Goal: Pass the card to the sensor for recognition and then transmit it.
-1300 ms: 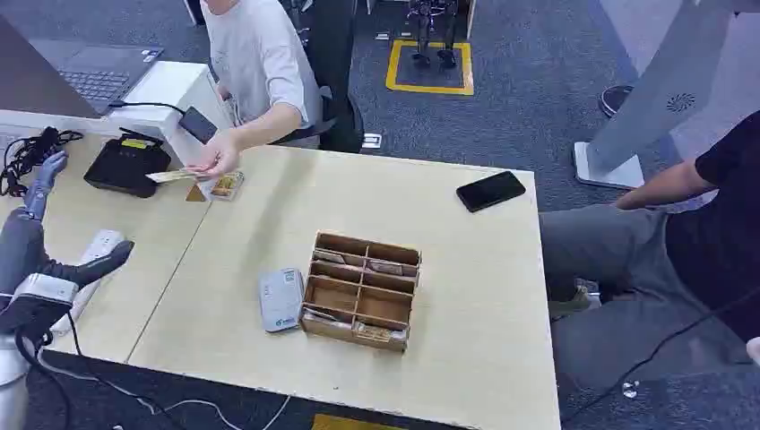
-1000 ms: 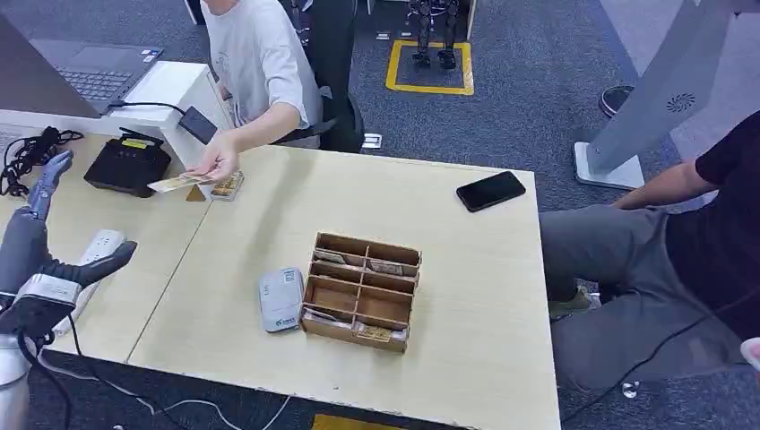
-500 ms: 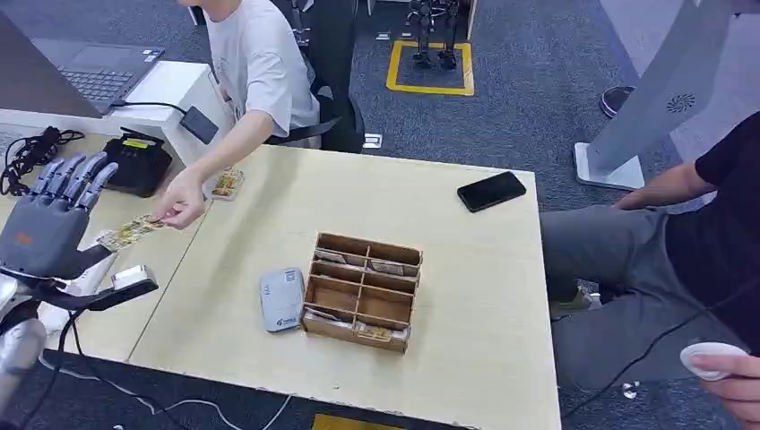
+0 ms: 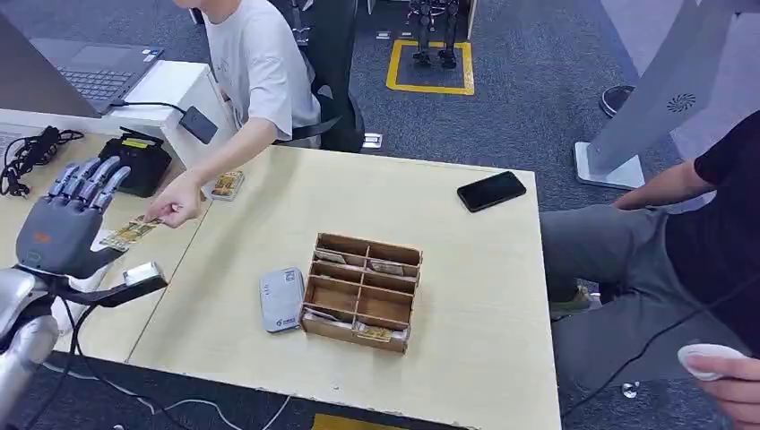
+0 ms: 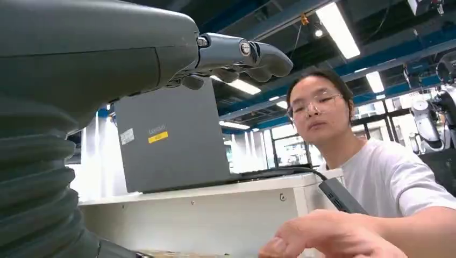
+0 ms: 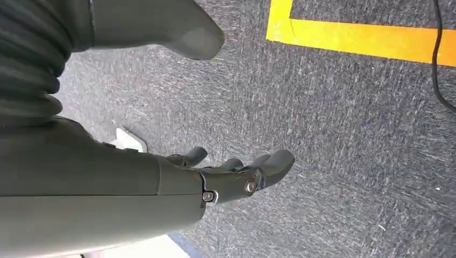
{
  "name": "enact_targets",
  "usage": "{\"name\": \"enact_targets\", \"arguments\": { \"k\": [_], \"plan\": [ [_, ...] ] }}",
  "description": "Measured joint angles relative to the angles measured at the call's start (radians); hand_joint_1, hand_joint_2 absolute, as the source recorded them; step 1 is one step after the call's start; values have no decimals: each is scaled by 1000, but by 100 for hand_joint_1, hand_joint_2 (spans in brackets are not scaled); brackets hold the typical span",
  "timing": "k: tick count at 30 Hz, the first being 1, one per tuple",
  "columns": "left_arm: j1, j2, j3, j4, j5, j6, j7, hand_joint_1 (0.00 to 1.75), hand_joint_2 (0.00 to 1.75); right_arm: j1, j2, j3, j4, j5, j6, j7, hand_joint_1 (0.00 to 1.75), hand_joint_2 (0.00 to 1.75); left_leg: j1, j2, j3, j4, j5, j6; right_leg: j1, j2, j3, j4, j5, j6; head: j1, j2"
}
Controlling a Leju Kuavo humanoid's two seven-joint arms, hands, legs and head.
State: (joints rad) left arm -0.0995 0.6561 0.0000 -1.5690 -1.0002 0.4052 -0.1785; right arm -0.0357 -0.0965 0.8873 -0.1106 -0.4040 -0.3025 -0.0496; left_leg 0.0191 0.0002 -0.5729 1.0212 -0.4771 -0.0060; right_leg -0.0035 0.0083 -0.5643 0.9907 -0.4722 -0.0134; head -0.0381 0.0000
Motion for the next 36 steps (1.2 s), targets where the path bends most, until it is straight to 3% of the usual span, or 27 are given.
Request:
{"name": "enact_targets", "arguments": {
  "k": [13, 14, 20, 36],
  "plan": [
    [2, -2, -15, 14, 42, -19, 0, 2, 175, 0, 0, 12, 0, -3, -1, -3, 0, 175, 0, 0, 0, 0, 0, 0, 0, 0, 0, 0, 0, 0, 0, 0],
    [4, -2, -16, 14, 47, -23, -1, 175, 175, 0, 0, 12, 0, -4, -1, -3, 0, 175, 0, 0, 0, 0, 0, 0, 0, 0, 0, 0, 0, 0, 0, 0],
    [22, -2, -16, 14, 79, -61, -10, 175, 175, 0, 0, 16, 0, -6, -1, 0, 0, 175, 0, 0, 0, 0, 0, 0, 0, 0, 0, 0, 0, 0, 0, 0],
    [29, -3, -16, 14, 86, -62, -10, 175, 175, -3, 0, 32, 0, -6, -5, 0, 0, 175, 0, 0, 0, 0, 0, 0, 0, 0, 0, 0, 0, 0, 0, 0]
  ]
}}
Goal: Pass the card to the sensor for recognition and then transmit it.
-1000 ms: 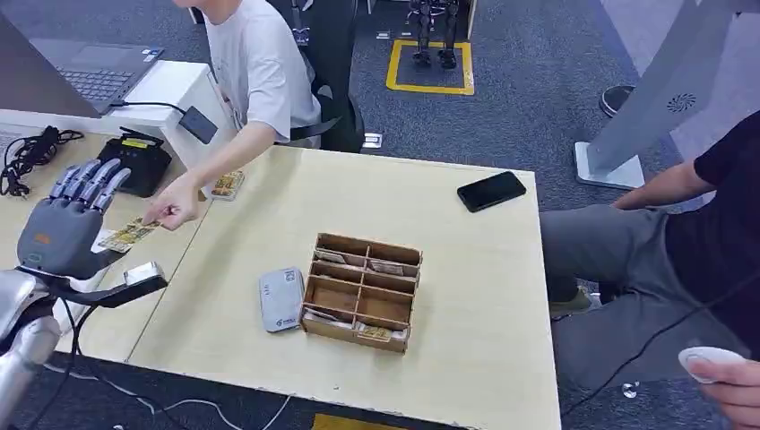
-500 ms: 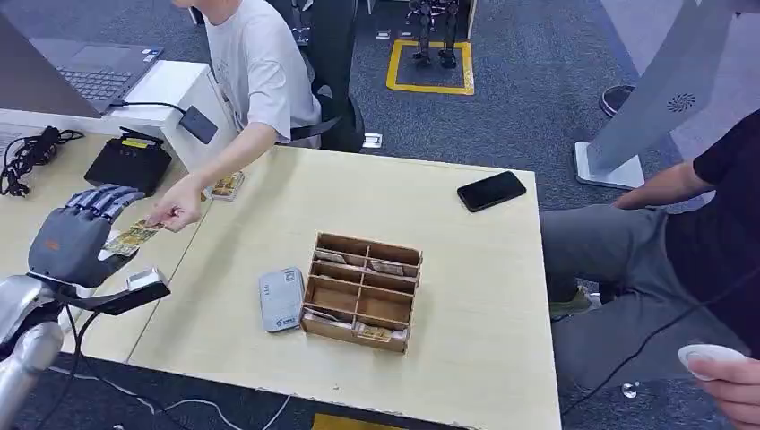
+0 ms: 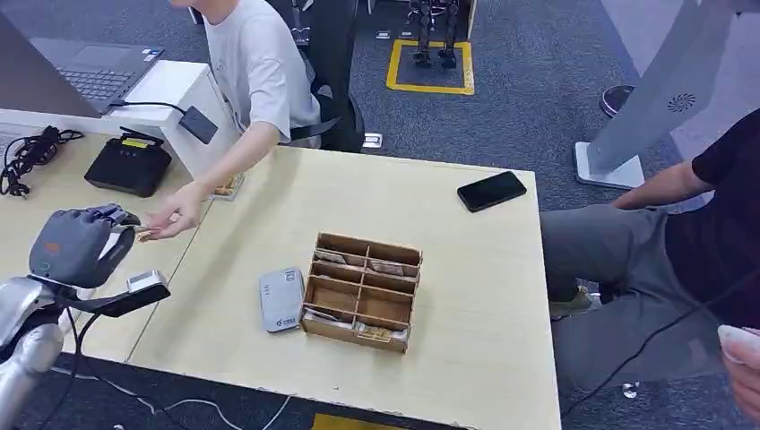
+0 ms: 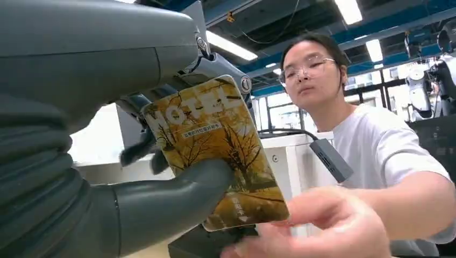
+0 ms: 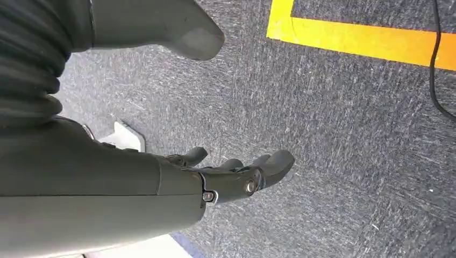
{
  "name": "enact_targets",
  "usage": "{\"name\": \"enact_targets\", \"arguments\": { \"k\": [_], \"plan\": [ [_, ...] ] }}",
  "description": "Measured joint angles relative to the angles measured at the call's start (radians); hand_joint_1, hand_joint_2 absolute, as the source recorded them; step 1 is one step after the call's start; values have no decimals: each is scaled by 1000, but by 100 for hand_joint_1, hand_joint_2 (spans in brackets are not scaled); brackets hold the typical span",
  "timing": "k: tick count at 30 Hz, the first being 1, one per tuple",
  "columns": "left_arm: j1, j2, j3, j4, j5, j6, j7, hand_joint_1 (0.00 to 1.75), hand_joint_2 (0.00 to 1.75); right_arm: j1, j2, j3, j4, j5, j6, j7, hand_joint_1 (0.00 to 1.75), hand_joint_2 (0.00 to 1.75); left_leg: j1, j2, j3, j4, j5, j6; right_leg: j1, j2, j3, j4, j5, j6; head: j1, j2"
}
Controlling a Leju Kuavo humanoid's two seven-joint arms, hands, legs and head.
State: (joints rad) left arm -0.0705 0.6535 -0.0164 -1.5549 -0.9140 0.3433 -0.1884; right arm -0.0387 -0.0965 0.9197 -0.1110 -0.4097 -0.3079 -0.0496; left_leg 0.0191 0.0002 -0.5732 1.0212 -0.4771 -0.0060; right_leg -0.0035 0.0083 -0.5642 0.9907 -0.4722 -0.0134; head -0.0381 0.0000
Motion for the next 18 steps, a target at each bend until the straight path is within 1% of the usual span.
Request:
{"name": "enact_targets", "arguments": {
  "k": [3, 6, 8, 9, 10, 11, 12, 13, 14, 15, 16, 18],
  "plan": [
    [0, -8, 0, 0, 5, 3, -5, 175, 175, -2, 0, 3, 0, 0, -2, 0, 0, 175, 0, 0, 0, 0, 0, 0, 0, 0, 0, 0, 0, 0, 0, 0],
    [0, -21, 0, 0, 38, 11, -29, 175, 175, -3, 0, 6, 0, 0, 0, 11, 0, 175, 0, 0, 0, 0, 0, 0, 0, 0, 0, 0, 0, 0, 0, 0],
    [0, -30, 0, 0, 83, 23, -74, 175, 175, -4, 0, 10, -1, 1, 1, 11, 0, 175, 0, 0, 0, 0, 0, 0, 0, 0, 0, 0, 0, 0, 0, 0],
    [1, -34, 0, 0, 117, 34, -105, 175, 175, -5, 0, 13, -1, 1, 2, 11, 0, 175, 0, 0, 0, 0, 0, 0, 0, 0, 0, 0, 0, 0, 0, 0],
    [3, -41, 0, -3, 171, 47, -149, 175, 175, -5, 0, 16, -1, 2, 2, 11, 0, 175, 0, 0, 0, 0, 0, 0, 0, 0, 0, 0, 0, 0, 0, 0],
    [7, -49, 1, -9, 218, 44, -178, 175, 175, -6, 0, 19, -2, 2, 2, 11, 0, 175, 0, 0, 0, 0, 0, 0, 0, 0, 0, 0, 0, 0, -1, 0],
    [11, -61, 3, -19, 278, 23, -203, 175, 175, -7, 0, 22, -2, 0, 2, 10, 0, 175, 0, 0, 0, 0, 0, 0, 0, 0, 0, 0, 0, 0, 0, 0],
    [13, -75, 3, -26, 324, -6, -209, 175, 175, -7, 0, 24, -2, -3, 2, 10, 0, 175, 0, 0, 0, 0, 0, 0, 0, 0, 0, 0, 0, 0, 0, 0],
    [12, -92, 4, -32, 391, -67, -200, 175, 175, -8, 0, 25, -3, -10, 1, 10, 0, 175, 0, -1, 0, 0, 0, 0, 0, -1, 0, 0, 0, 0, 0, 0],
    [9, -107, 4, -38, 453, -147, -175, 175, 175, -9, 0, 25, -3, -16, 0, 10, 0, 175, 0, -1, 0, 0, 0, 0, 0, -1, 0, 0, 0, 0, 0, 0],
    [3, -125, 4, -41, 512, -239, -135, 175, 175, -9, 0, 25, -3, -25, -1, 10, 0, 175, 0, -1, 0, 0, 0, 0, 0, -1, 0, 0, 0, 0, 0, 0],
    [-2, -149, 3, -44, 624, -390, -66, 175, 175, -9, 0, 25, -3, -37, -2, 11, 0, 175, 0, -1, 0, 0, 0, 0, 0, -1, 0, 0, 0, 0, 0, 0]
  ]
}}
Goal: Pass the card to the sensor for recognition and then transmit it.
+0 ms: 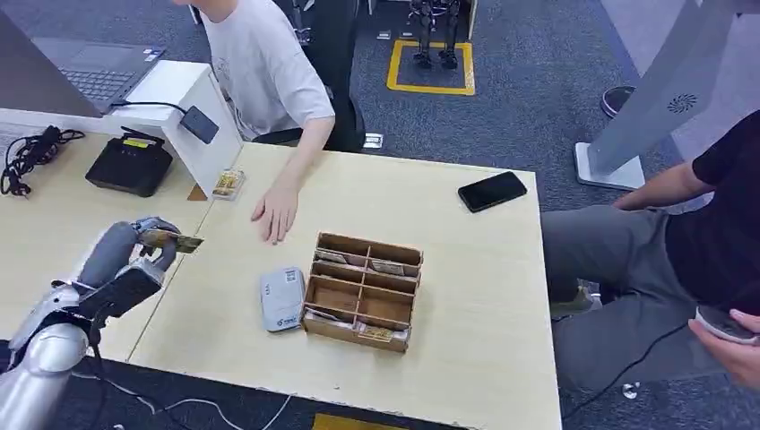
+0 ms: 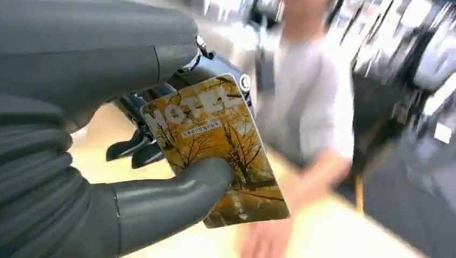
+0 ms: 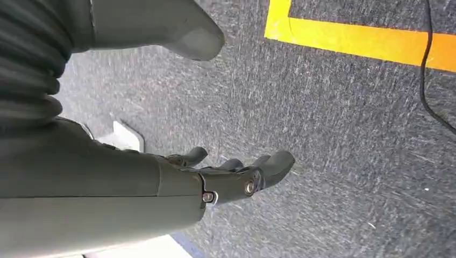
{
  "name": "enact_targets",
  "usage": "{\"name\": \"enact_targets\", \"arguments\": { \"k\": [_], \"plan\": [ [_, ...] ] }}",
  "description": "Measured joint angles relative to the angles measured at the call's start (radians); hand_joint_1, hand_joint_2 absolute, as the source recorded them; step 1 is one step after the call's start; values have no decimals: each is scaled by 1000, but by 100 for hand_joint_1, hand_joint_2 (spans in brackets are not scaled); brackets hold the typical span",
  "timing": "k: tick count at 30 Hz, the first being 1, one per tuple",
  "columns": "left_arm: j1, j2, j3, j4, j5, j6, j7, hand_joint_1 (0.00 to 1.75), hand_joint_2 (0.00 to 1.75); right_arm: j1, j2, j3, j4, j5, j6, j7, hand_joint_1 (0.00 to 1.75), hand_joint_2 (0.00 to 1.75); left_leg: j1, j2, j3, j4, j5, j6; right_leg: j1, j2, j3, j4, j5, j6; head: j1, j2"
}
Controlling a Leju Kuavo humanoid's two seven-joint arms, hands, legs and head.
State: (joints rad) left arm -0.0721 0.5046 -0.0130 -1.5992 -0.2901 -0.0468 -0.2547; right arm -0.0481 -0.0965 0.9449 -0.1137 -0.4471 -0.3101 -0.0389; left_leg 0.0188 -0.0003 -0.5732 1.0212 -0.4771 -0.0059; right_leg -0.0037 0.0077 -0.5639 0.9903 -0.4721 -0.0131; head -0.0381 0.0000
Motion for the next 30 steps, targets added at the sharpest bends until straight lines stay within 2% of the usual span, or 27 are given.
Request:
{"name": "enact_targets", "arguments": {
  "k": [2, 3, 9, 12, 17, 20, 25, 30],
  "plan": [
    [2, -14, -1, -8, 138, -125, 60, 175, 175, 3, 0, 0, 0, -15, -4, 0, 0, 175, 0, 1, 0, 0, 0, 0, 0, 1, 0, 0, 0, 0, 0, 0],
    [8, -19, -1, -12, 184, -152, 74, 175, 175, 4, 0, 0, 0, -18, -5, 0, 0, 175, 0, 1, 0, 0, 0, 0, 0, 1, 0, 0, 0, 0, 0, 0],
    [27, -44, -1, -27, 241, -185, 94, 175, 175, 6, 0, 0, 0, -25, -6, 0, 0, 175, 0, 1, 0, 0, 0, 0, 0, 1, 0, 0, 0, 0, 0, 0],
    [37, -55, -3, -30, 301, -213, 135, 175, 175, 7, 0, 0, 0, -34, -7, 5, 0, 175, 0, 1, 0, 0, 0, 0, 0, 1, 0, 0, 0, 0, 0, 0],
    [52, -83, -54, -29, 268, -148, 235, 175, 175, 8, 2, 0, 0, -52, -19, 9, 0, 175, 0, 0, 0, 0, 0, 0, 0, 1, 0, 0, 0, 0, 0, 0],
    [51, -122, -94, -18, 212, -48, 276, 175, 175, 8, 5, 0, 0, -59, -24, 9, 0, 175, 0, 0, 0, 0, 0, 0, 0, 0, 0, 0, 0, 0, 0, 0],
    [49, -174, -142, 28, 121, 54, 295, 175, 175, 6, 11, 0, -1, -62, -25, 8, 0, 175, 0, 0, 0, 0, 0, 0, 0, 1, 0, 0, 0, 0, 0, 0],
    [49, -198, -162, 55, 109, 64, 297, 175, 175, 5, 11, 0, -1, -63, -25, 8, 0, 175, 0, 1, 0, 0, 0, 0, 0, 1, -1, 0, 0, 0, 0, 0]
  ]
}}
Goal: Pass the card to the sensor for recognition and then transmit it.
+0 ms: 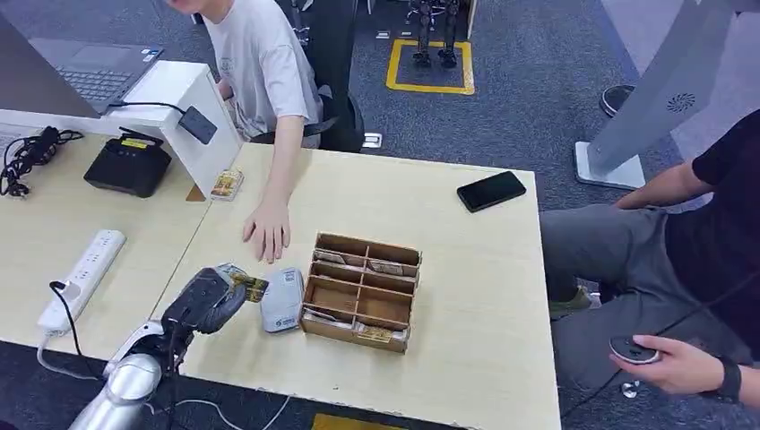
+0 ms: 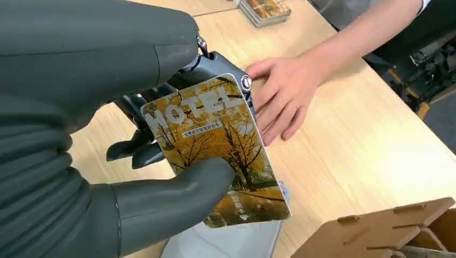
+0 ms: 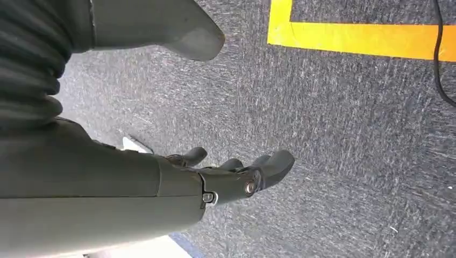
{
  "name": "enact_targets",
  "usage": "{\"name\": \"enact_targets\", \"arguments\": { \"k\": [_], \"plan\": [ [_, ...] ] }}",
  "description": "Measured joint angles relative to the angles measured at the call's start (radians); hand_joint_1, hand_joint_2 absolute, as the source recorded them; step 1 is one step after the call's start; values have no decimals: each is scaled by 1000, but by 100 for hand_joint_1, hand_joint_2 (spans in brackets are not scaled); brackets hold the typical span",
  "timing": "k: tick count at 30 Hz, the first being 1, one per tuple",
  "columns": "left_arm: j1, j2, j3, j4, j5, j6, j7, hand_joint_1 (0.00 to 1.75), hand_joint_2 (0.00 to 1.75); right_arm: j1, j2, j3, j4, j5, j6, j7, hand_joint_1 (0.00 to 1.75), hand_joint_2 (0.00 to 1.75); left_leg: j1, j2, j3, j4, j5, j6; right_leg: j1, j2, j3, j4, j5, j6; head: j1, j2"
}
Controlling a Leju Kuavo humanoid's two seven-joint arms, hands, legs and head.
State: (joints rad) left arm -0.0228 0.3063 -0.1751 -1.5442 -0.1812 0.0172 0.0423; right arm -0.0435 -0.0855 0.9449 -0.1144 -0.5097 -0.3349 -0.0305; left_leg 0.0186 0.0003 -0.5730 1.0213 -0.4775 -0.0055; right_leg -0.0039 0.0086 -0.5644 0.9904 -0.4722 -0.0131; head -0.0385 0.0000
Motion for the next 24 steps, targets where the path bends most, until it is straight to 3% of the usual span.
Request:
{"name": "enact_targets", "arguments": {
  "k": [5, 12, 18, 24],
  "plan": [
    [0, -10, -7, 15, -25, 14, 7, 175, 175, -1, 0, 0, 0, -1, 0, 0, 0, 175, 0, 0, 0, 0, 0, 0, 0, 0, 0, 0, 0, 0, 0, 0],
    [-12, -98, -7, 86, -141, 155, 11, 175, 175, -1, 3, 13, 0, -1, 2, 20, 0, 175, 0, 0, 0, 0, 0, 0, 0, -1, 0, 0, 0, 0, 0, 0],
    [-28, -160, -7, 147, -171, 219, 9, 175, 175, -2, 7, 29, 0, -3, 0, 19, 0, 175, 0, 0, 0, 0, 0, 0, 0, -1, 0, 0, 0, 0, 0, 0],
    [-45, -189, -6, 221, -207, 281, 9, 175, 175, -2, 10, 45, 0, -6, 0, 18, 0, 175, 0, 0, 0, 0, 0, 0, 0, -1, 0, 0, 0, 0, 0, 0]
  ]
}}
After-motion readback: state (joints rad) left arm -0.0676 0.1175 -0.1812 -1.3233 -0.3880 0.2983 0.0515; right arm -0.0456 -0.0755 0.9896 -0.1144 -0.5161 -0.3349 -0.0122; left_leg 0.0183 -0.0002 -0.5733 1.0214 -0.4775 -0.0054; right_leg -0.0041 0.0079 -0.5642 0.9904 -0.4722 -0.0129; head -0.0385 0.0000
